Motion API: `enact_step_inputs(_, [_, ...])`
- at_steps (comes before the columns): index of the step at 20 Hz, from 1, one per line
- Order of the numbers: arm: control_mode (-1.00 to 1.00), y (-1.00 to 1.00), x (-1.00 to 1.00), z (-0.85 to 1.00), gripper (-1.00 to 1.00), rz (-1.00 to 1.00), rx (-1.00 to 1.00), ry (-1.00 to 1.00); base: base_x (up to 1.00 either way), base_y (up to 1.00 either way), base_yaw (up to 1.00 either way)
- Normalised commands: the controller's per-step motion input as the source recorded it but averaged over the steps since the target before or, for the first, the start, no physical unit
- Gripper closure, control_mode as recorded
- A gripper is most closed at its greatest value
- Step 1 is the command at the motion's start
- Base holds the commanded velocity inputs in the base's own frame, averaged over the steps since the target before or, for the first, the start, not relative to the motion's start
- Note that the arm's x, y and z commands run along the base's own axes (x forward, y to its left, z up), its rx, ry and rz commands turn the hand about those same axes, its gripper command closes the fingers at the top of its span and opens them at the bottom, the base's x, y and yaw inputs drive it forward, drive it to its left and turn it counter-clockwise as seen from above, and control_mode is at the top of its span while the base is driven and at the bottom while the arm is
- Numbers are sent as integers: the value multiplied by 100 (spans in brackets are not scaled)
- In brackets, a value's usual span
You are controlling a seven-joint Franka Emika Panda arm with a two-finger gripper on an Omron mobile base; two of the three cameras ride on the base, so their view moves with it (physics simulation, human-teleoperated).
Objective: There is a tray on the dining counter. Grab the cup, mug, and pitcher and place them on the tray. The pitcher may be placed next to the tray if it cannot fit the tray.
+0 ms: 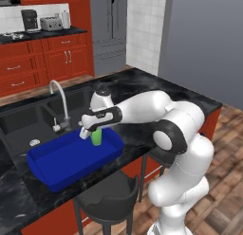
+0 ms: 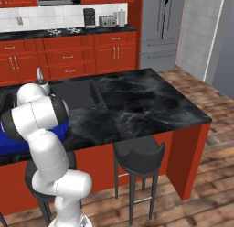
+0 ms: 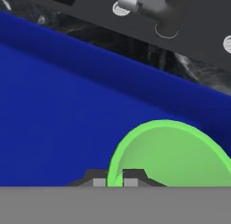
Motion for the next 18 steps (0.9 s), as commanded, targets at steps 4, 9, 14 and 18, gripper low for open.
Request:
enact_step_inputs(4, [-100, 0, 0, -33, -100, 0, 0, 0, 0, 0, 0])
enact_step_inputs(9, [-100, 0, 0, -14, -100, 0, 0, -2, 0, 0, 0])
enact_step_inputs(14, [-100, 0, 0, -2, -100, 0, 0, -6, 0, 0, 0])
enact_step_inputs(18, [-100, 6, -3, 28, -100, 0, 0, -20, 0, 0, 0])
